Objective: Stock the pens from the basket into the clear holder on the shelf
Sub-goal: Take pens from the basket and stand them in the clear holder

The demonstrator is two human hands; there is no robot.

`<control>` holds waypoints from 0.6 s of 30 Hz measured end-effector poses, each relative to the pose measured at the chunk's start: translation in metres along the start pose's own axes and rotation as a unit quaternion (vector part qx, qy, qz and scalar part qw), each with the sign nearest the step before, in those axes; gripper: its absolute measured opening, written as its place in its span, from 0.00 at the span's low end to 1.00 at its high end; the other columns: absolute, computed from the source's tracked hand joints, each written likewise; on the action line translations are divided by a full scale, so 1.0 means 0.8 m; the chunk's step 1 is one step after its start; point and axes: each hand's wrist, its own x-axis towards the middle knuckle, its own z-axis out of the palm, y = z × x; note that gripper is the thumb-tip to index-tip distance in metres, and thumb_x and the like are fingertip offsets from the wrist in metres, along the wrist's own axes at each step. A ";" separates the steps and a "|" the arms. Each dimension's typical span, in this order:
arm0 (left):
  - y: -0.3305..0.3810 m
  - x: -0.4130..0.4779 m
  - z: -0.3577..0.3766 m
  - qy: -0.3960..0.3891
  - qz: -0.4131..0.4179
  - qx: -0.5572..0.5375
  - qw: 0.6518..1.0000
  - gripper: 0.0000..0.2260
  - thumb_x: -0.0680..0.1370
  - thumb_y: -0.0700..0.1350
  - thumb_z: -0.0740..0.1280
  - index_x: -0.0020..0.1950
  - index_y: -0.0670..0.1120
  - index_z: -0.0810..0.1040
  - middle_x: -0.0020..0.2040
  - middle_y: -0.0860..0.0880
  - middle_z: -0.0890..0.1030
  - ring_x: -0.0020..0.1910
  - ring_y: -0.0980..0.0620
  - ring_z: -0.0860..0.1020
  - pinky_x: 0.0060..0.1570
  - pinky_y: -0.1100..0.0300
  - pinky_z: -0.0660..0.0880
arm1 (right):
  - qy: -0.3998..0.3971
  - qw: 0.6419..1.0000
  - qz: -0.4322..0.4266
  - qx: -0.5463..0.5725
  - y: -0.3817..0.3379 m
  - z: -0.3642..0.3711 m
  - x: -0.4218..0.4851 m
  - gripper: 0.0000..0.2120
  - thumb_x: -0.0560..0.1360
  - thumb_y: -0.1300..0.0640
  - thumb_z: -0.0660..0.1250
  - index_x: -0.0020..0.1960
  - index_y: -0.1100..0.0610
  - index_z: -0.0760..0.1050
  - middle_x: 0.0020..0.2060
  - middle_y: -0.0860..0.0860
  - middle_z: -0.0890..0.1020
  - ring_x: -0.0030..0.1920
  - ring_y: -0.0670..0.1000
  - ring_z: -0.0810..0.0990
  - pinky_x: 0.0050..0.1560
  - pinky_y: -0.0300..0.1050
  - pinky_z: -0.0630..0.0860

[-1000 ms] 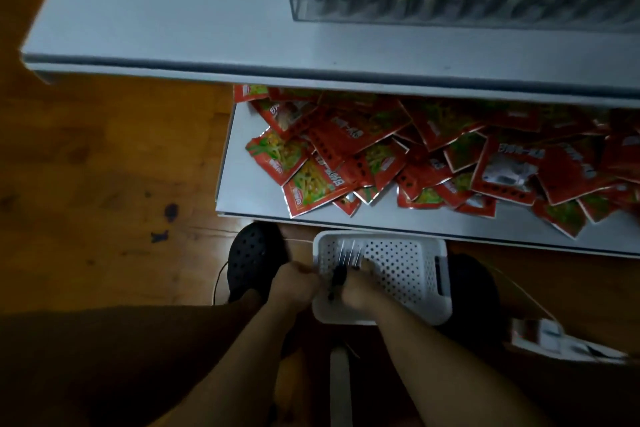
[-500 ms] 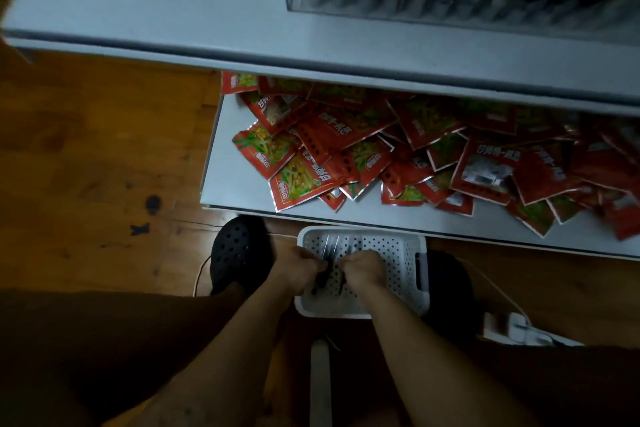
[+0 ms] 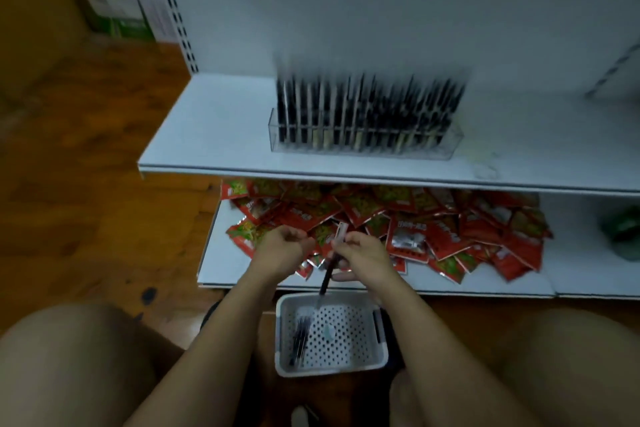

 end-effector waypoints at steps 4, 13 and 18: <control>0.063 -0.033 -0.009 0.002 0.082 -0.017 0.996 0.06 0.76 0.44 0.70 0.51 0.45 0.80 0.43 0.47 0.82 0.41 0.51 0.78 0.38 0.60 0.72 | 0.057 0.990 -0.115 -0.063 -0.065 -0.032 -0.040 0.09 0.77 0.60 0.69 0.53 0.65 0.77 0.41 0.59 0.79 0.36 0.51 0.80 0.35 0.42 0.81; 0.138 -0.033 -0.046 0.124 0.170 -0.064 0.975 0.03 0.78 0.43 0.68 0.50 0.47 0.79 0.46 0.49 0.80 0.44 0.51 0.77 0.43 0.57 0.76 | 0.291 0.866 -0.401 -0.071 -0.196 -0.108 -0.077 0.17 0.75 0.59 0.70 0.60 0.45 0.72 0.41 0.43 0.77 0.39 0.39 0.79 0.42 0.29 0.77; 0.153 0.015 -0.061 0.256 0.187 -0.080 0.945 0.09 0.79 0.41 0.66 0.58 0.48 0.77 0.50 0.51 0.78 0.51 0.49 0.77 0.45 0.59 0.74 | 0.371 0.809 -0.446 -0.100 -0.227 -0.147 -0.040 0.17 0.75 0.58 0.70 0.63 0.52 0.73 0.38 0.37 0.76 0.36 0.36 0.77 0.43 0.31 0.77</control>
